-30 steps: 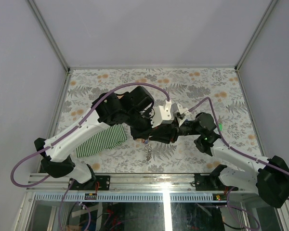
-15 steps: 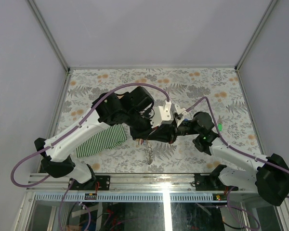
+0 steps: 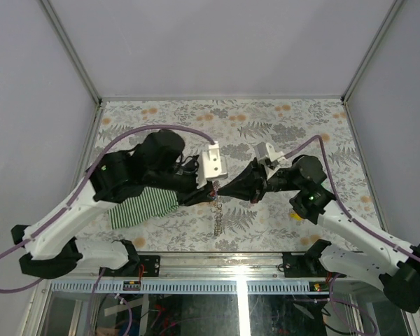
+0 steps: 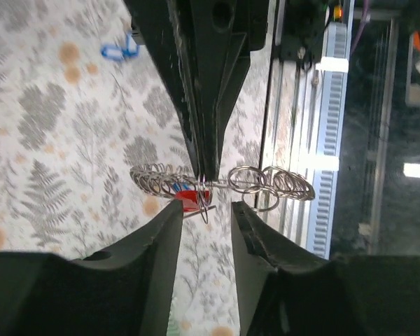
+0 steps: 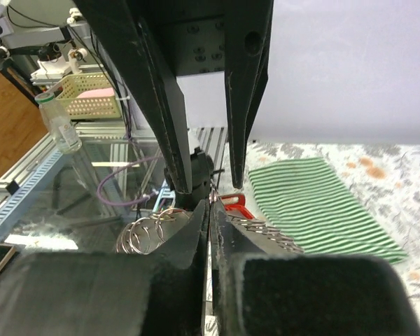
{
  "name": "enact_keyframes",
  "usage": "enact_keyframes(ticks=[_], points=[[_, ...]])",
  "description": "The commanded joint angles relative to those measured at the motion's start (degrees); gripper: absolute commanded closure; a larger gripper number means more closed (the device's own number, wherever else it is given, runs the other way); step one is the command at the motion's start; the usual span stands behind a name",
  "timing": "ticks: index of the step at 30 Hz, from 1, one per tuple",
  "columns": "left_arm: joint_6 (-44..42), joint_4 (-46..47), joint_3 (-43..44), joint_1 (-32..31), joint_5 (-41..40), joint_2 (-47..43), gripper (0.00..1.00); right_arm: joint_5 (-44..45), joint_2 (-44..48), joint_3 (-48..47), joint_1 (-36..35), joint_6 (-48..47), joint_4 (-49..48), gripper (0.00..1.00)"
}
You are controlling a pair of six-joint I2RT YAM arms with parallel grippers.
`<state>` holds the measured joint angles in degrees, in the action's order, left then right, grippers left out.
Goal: Put the keys on the keyring
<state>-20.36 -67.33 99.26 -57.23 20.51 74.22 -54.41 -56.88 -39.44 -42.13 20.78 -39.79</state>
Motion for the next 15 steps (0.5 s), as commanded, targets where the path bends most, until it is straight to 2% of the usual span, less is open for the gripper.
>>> enact_keyframes(ticks=[1, 9, 15], points=[[0.7, 19.1, -7.6, -0.2, 2.0, -8.7, 0.64, 1.8, 4.2, -8.1, -0.6, -5.9, 9.1, 1.0], [5.6, 45.4, -26.3, -0.2, -1.1, -22.3, 0.62, 3.4, 5.6, -13.4, -0.6, -7.9, 15.1, 1.0], [7.4, 55.9, -33.4, -0.3, -0.2, -26.6, 0.64, 2.8, 6.0, -15.1, -0.6, -7.6, 15.2, 1.0]])
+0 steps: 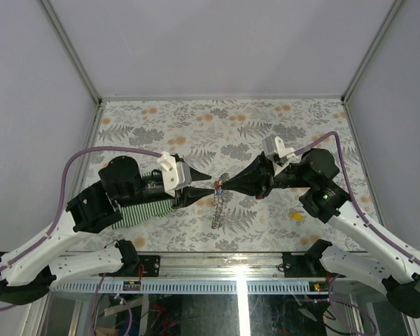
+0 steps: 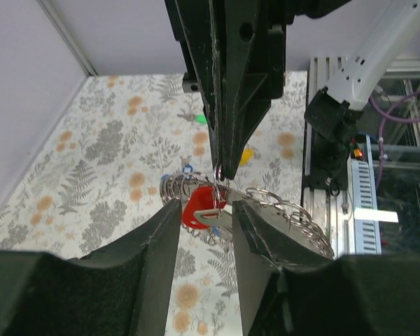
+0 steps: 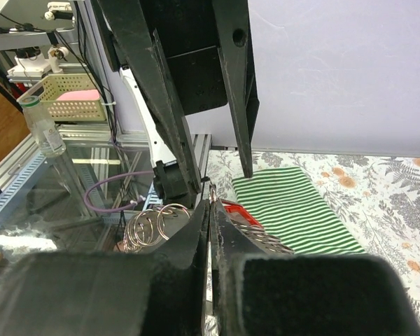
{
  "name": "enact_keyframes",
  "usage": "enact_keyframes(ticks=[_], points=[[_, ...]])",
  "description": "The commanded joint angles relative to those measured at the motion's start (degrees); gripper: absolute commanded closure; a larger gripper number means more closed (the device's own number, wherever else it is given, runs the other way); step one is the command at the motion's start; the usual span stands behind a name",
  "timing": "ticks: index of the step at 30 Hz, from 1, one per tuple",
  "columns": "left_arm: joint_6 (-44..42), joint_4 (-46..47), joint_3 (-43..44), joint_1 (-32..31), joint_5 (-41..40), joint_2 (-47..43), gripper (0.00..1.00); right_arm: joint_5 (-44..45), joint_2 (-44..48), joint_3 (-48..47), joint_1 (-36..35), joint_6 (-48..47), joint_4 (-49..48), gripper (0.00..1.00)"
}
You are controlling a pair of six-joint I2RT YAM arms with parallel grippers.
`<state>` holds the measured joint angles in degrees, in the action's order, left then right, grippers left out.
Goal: Put the keys on the keyring
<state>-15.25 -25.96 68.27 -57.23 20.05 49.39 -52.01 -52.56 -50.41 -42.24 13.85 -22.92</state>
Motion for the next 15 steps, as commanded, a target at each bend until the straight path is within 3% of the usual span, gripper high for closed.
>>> enact_keyframes(ticks=[1, 5, 15], points=[[2.2, 15.0, -2.7, -0.2, 1.0, -1.9, 0.66, 0.3, 1.7, -4.3, -0.5, -0.6, -1.7, 1.0], [1.3, 13.3, -2.0, -0.2, 4.4, -0.7, 0.79, 0.5, 2.1, -4.8, -0.5, -0.1, -2.2, 1.0], [-0.8, 8.6, 0.6, -0.2, 6.1, 1.0, 0.77, 1.8, 4.0, -4.9, -0.5, -0.6, -1.5, 1.0]])
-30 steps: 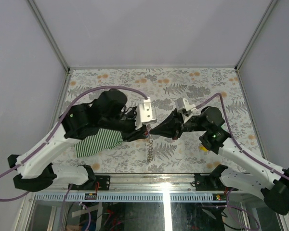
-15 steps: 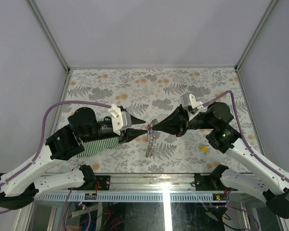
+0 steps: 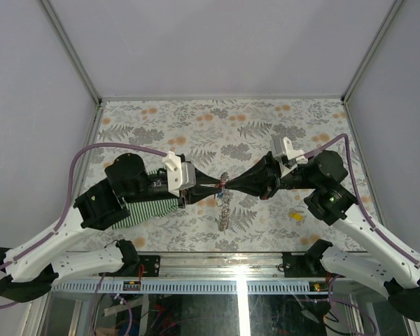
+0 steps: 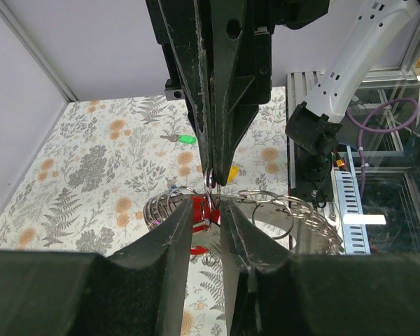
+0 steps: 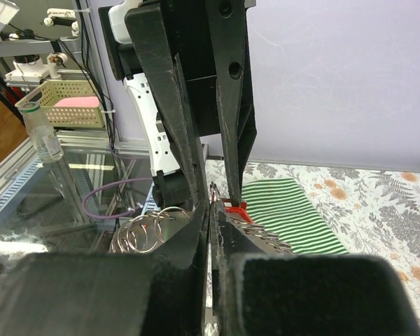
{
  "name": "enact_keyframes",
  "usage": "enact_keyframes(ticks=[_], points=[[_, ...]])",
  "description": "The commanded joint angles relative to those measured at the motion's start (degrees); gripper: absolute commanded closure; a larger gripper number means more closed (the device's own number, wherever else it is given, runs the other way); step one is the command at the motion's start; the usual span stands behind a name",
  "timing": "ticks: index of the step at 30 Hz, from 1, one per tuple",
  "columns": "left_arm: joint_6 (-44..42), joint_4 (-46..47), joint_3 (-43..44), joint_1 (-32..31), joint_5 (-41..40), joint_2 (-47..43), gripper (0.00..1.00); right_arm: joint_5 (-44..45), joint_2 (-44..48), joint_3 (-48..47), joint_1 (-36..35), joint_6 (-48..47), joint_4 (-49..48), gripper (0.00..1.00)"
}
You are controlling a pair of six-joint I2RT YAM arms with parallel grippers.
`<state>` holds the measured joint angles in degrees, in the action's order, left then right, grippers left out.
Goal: Put the keys on the keyring
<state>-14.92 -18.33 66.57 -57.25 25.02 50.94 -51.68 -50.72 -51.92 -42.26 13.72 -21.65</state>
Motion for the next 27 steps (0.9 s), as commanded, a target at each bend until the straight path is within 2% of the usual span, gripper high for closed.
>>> enact_keyframes(ticks=[1, 6, 12, 21, 27], points=[[-1.2, 0.8, 2.3, -0.2, 0.9, -0.7, 0.76, 1.6, 2.3, -3.4, -0.4, -0.6, -2.6, 1.0], [-1.1, 0.7, 2.2, -0.1, 0.7, -1.2, 0.76, 1.8, 2.6, -3.5, -0.4, -0.6, -2.4, 1.0], [-1.1, 0.6, 2.4, -0.1, 0.8, -1.4, 0.81, 2.0, 2.8, -3.4, -0.4, -0.5, -2.4, 1.0], [-1.0, 0.6, 2.5, -0.1, 0.7, -1.6, 1.0, 2.3, 3.0, -3.4, -0.5, -0.2, -2.6, 1.0], [-0.9, 1.0, 2.4, -0.2, 0.1, -1.5, 1.0, 3.5, 3.4, -2.8, -0.5, 2.3, -5.8, 1.0]])
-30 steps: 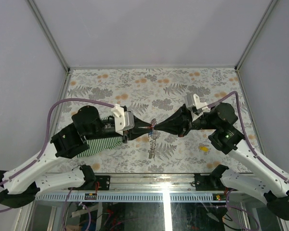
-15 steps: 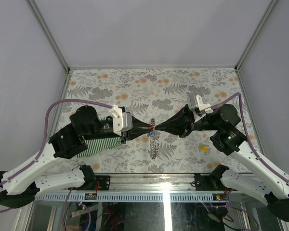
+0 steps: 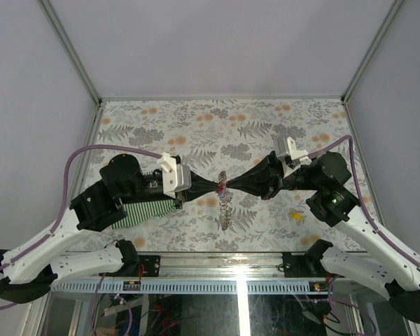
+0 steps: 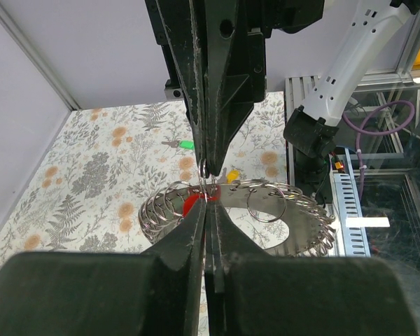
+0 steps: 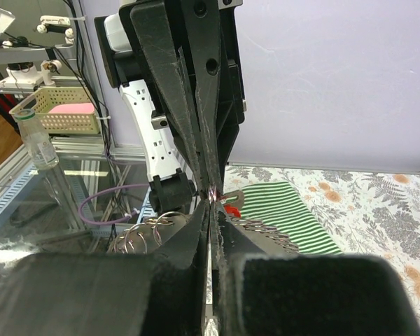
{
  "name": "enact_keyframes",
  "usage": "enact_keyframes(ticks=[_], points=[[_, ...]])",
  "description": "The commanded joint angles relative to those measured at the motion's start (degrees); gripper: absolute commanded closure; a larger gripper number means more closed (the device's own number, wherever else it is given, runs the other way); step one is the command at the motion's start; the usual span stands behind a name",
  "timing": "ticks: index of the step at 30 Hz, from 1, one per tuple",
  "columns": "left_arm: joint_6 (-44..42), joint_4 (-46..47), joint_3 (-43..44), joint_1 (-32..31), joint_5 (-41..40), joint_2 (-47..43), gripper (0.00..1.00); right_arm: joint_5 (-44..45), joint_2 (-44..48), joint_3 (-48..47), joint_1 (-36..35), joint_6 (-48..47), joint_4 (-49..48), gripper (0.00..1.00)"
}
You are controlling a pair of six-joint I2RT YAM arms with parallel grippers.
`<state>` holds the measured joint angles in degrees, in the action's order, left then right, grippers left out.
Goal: Put the keys on the keyring
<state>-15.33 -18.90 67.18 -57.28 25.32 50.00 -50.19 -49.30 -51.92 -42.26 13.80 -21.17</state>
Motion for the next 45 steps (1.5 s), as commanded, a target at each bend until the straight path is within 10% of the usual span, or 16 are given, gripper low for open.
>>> enact_keyframes(ticks=[1, 45], points=[[-0.3, 1.8, 1.7, -0.2, -0.6, -0.6, 1.0, 2.3, 2.1, -2.7, -0.4, 2.9, -7.2, 1.0], [17.2, 31.5, -8.0, -0.1, 1.7, -1.8, 0.72, 3.4, 2.2, -1.3, -0.4, 8.2, -20.7, 1.0]])
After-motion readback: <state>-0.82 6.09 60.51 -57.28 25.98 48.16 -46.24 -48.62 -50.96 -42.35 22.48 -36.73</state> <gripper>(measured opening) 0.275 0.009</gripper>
